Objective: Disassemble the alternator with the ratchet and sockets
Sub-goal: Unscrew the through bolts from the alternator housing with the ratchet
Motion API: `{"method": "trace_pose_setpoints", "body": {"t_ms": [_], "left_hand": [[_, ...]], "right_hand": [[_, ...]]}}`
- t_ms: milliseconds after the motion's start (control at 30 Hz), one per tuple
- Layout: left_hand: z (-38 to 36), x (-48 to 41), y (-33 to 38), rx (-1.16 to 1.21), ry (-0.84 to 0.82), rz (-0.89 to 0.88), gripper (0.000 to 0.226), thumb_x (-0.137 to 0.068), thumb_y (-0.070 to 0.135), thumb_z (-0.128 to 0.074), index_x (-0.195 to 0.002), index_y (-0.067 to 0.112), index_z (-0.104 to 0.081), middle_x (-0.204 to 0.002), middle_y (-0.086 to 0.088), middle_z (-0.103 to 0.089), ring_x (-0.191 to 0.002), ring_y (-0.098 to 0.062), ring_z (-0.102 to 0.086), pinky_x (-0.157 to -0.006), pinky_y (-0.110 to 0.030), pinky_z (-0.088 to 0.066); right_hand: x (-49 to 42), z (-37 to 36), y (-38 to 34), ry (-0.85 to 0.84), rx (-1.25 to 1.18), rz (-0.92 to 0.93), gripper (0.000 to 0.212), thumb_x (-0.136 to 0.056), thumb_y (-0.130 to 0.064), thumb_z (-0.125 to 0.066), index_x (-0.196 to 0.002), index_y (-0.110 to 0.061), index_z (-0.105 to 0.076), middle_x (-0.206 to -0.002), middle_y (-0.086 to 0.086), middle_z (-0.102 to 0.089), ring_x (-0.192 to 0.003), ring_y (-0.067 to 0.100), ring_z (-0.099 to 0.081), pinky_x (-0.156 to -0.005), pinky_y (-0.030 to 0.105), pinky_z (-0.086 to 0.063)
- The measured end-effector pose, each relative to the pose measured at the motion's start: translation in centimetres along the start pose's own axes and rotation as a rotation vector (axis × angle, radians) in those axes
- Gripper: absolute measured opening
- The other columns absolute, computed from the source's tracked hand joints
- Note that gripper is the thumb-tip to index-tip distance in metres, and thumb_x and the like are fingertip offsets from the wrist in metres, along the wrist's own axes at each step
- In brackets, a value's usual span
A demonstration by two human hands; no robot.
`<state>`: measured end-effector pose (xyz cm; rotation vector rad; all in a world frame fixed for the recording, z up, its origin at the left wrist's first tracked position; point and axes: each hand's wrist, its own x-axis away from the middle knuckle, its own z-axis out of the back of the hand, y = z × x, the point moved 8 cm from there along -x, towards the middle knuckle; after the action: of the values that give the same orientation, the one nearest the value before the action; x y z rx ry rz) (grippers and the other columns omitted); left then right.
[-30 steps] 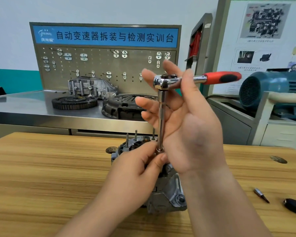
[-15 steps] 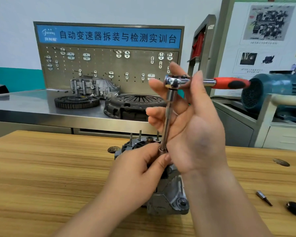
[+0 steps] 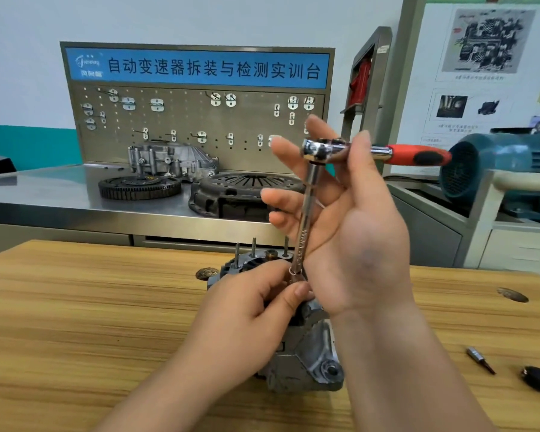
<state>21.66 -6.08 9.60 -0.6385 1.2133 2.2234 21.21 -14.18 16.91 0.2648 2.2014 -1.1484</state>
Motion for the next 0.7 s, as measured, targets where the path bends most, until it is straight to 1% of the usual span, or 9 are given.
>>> {"method": "trace_pose_setpoints", "body": {"t_ms": [100, 167, 233, 333, 433, 500, 600, 667, 700], "left_hand": [[0.2, 0.0, -0.1, -0.029, 0.049, 0.03, 0.026, -0.082, 0.051, -0.046, -0.077, 0.027, -0.055, -0.062, 0.001, -0.06, -0.06, -0.016, -0.055, -0.059, -0.046, -0.047], [0.2, 0.0, 0.0, -0.049, 0.076, 0.045, 0.035, -0.084, 0.052, -0.044, -0.076, 0.021, -0.058, -0.062, 0.001, -0.061, -0.059, -0.015, -0.055, -0.058, -0.044, -0.047], [0.2, 0.0, -0.1, -0.049, 0.084, 0.052, 0.037, -0.081, 0.052, -0.045, -0.072, 0.018, -0.058, -0.06, 0.0, -0.06, -0.057, -0.015, -0.053, -0.057, -0.043, -0.046], [0.2, 0.2, 0.1, -0.03, 0.07, 0.022, 0.035, -0.082, 0.054, -0.047, -0.073, 0.02, -0.056, -0.059, -0.002, -0.058, -0.055, -0.016, -0.052, -0.054, -0.042, -0.043], [0.1, 0.2, 0.3, -0.036, 0.036, 0.004, 0.02, -0.082, 0.052, -0.045, -0.082, 0.035, -0.054, -0.063, 0.002, -0.06, -0.058, -0.015, -0.055, -0.054, -0.041, -0.045], [0.1, 0.2, 0.1, -0.044, 0.041, 0.025, 0.021, -0.082, 0.047, -0.045, -0.081, 0.028, -0.055, -0.064, 0.002, -0.062, -0.06, -0.015, -0.057, -0.057, -0.044, -0.048], [0.1, 0.2, -0.1, -0.049, 0.066, 0.059, 0.029, -0.08, 0.049, -0.045, -0.079, 0.022, -0.058, -0.065, 0.002, -0.065, -0.062, -0.016, -0.059, -0.06, -0.046, -0.049], [0.3, 0.1, -0.2, -0.053, 0.087, 0.068, 0.031, -0.08, 0.052, -0.045, -0.078, 0.024, -0.057, -0.064, 0.002, -0.064, -0.061, -0.016, -0.058, -0.059, -0.047, -0.049], [0.3, 0.1, -0.2, -0.045, 0.09, 0.068, 0.032, -0.081, 0.053, -0.045, -0.078, 0.024, -0.057, -0.063, 0.002, -0.063, -0.06, -0.016, -0.057, -0.058, -0.047, -0.049]], "right_hand": [[0.2, -0.3, -0.7, 0.006, 0.083, 0.11, 0.024, -0.088, -0.034, -0.055, -0.109, -0.03, -0.067, -0.108, -0.004, -0.072, -0.079, 0.016, -0.068, -0.058, 0.022, -0.052], [0.3, -0.4, -1.0, -0.002, 0.121, 0.163, 0.025, -0.087, -0.025, -0.056, -0.108, -0.031, -0.068, -0.117, -0.005, -0.069, -0.087, 0.017, -0.067, -0.063, 0.023, -0.052], [0.2, -0.3, -1.0, -0.007, 0.105, 0.164, 0.026, -0.088, -0.026, -0.054, -0.11, -0.032, -0.067, -0.121, -0.003, -0.067, -0.085, 0.017, -0.069, -0.064, 0.023, -0.052], [0.1, -0.2, -0.4, -0.026, 0.042, 0.088, 0.029, -0.094, -0.039, -0.043, -0.114, -0.03, -0.062, -0.113, 0.0, -0.071, -0.068, 0.017, -0.07, -0.063, 0.025, -0.054], [0.0, 0.0, 0.1, -0.021, 0.035, 0.014, 0.047, -0.091, -0.051, -0.034, -0.117, -0.022, -0.059, -0.098, 0.003, -0.075, -0.058, 0.016, -0.068, -0.059, 0.025, -0.053], [0.1, -0.1, 0.0, -0.006, 0.055, 0.047, 0.045, -0.087, -0.05, -0.041, -0.116, -0.022, -0.061, -0.102, 0.003, -0.075, -0.062, 0.015, -0.069, -0.056, 0.024, -0.053], [0.2, -0.4, -0.7, 0.007, 0.111, 0.146, 0.026, -0.091, -0.033, -0.052, -0.113, -0.028, -0.065, -0.115, -0.001, -0.071, -0.08, 0.016, -0.07, -0.058, 0.022, -0.052], [0.2, -0.4, -0.9, -0.001, 0.113, 0.175, 0.027, -0.089, -0.025, -0.054, -0.113, -0.029, -0.066, -0.12, -0.003, -0.068, -0.086, 0.018, -0.069, -0.06, 0.023, -0.053], [0.1, -0.4, -0.9, -0.006, 0.098, 0.171, 0.027, -0.089, -0.024, -0.054, -0.113, -0.029, -0.066, -0.121, -0.004, -0.068, -0.084, 0.018, -0.07, -0.06, 0.023, -0.053]]}}
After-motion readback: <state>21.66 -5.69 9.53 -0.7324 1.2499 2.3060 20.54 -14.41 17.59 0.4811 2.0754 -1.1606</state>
